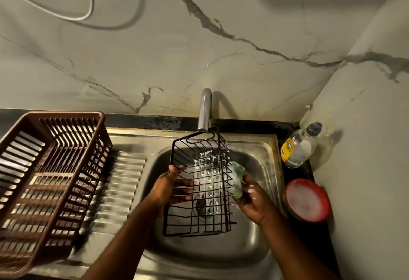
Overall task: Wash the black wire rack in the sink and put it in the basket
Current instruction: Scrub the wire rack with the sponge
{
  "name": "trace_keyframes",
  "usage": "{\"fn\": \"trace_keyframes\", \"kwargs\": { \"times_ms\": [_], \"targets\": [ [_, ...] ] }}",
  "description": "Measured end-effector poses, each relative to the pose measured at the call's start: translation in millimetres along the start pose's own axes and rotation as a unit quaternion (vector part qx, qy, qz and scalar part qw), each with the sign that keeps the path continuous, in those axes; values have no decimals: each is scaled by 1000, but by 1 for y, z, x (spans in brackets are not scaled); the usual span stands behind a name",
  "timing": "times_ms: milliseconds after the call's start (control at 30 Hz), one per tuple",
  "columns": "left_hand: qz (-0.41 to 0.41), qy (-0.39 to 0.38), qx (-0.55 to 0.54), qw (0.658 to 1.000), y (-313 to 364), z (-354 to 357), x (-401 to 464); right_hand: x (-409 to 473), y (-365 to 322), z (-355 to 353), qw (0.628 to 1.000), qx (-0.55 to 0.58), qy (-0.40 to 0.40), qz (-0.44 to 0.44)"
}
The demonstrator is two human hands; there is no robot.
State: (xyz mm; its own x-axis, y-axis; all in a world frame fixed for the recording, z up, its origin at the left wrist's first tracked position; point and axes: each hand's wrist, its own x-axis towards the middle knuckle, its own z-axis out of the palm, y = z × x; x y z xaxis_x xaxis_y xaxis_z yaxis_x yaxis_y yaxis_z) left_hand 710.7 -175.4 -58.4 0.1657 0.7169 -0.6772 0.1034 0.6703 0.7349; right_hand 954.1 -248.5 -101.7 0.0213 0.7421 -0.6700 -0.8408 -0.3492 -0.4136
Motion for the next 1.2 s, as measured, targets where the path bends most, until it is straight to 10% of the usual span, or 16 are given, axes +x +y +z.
{"fn": "trace_keyframes", "kwargs": {
  "times_ms": [533,800,1033,1200],
  "targets": [
    [-87,47,-117,988,-25,-1,-17,-79,22,-1,962,-47,85,-254],
    [-126,-28,-347,929,-22,40,-40,-116,29,57,656,-409,105,-625],
    [-125,-34,-403,906,-9,62,-46,-90,56,64,441,-591,25,-675],
    [-176,-44,-356,917,-1,54,-42,-107,84,22,433,-608,-75,-661]
  ]
}}
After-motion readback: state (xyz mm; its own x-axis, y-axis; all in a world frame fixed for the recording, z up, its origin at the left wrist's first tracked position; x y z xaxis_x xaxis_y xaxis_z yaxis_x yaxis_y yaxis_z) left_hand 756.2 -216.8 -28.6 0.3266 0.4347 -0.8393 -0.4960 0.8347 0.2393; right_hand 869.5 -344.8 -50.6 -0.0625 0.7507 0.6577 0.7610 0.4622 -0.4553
